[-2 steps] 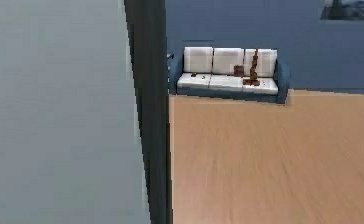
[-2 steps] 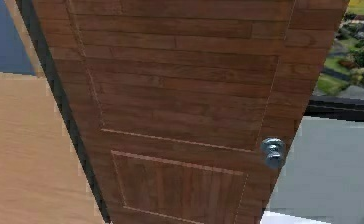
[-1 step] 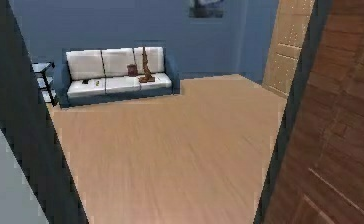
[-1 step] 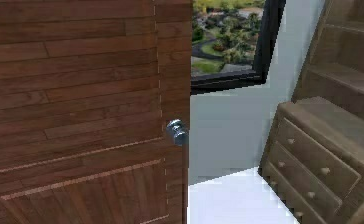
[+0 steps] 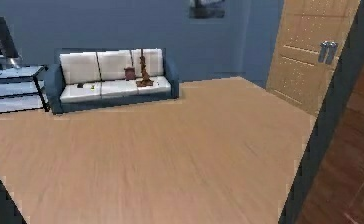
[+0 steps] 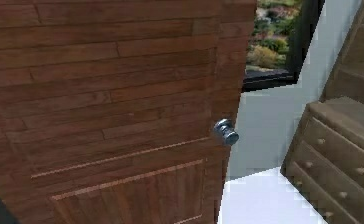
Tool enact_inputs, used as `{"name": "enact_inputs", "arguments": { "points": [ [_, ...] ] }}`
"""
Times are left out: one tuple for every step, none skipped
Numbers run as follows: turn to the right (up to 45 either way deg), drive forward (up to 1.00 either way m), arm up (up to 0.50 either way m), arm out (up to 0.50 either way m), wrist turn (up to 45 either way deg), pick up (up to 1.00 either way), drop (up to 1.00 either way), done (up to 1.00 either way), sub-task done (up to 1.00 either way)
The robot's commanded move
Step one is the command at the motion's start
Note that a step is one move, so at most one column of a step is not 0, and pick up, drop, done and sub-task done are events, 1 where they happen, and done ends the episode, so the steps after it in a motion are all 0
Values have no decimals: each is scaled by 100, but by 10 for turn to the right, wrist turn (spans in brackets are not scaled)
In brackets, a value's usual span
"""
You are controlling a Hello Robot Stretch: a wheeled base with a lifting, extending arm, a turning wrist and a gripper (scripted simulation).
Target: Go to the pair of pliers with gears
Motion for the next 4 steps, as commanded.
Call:
{"name": "enact_inputs", "arguments": {
  "points": [
    [60,0,0,0,0,0,0,0,0],
    [0,30,0,0,0,0,0,0,0],
    [-240,0,0,0,0,0,0,0,0],
    [0,100,0,0,0,0,0,0,0]
  ]
}}
